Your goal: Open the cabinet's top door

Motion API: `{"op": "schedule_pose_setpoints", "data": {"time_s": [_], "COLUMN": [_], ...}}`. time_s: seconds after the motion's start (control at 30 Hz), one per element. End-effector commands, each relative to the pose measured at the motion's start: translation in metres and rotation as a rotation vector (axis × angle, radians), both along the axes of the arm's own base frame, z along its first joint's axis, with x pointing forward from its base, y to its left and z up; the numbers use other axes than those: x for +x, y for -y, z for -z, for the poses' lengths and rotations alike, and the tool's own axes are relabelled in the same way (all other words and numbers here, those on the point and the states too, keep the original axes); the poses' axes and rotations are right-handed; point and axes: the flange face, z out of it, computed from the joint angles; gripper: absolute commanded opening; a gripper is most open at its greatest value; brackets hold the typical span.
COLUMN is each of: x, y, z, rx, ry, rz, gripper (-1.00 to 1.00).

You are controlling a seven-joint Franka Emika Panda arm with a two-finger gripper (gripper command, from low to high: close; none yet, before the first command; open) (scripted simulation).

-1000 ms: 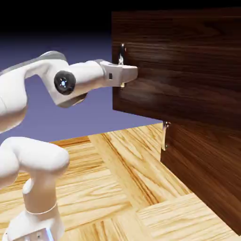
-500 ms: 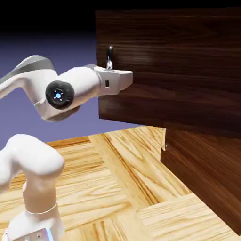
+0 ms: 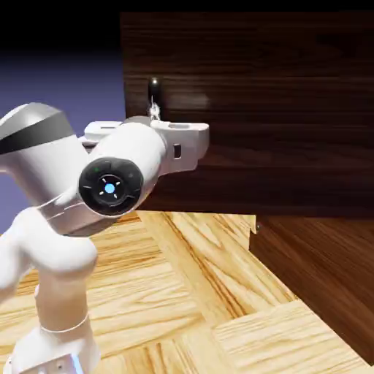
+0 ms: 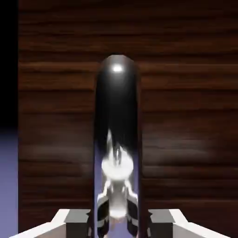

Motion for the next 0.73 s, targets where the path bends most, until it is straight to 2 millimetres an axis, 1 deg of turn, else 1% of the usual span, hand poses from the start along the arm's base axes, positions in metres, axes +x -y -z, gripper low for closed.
{"op": "schedule_pose_setpoints", "data": {"time_s": [0.0,0.17,0.33,0.53,0.7], "x": [-0.001,-0.004,-0.003,0.004,0.012], "y": [0.011,0.062,0.109,0.159,0.195], "z": [0.0,0.0,0.0,0.0,0.0], "rx": [-0.001,0.0,0.0,-0.001,-0.001], "ry": [0.0,0.0,-0.001,0.0,0.0], "rz": [-0.02,-0.119,-0.208,-0.306,-0.378], "gripper": [-1.0,-1.0,-1.0,-1.0,-1.0]}}
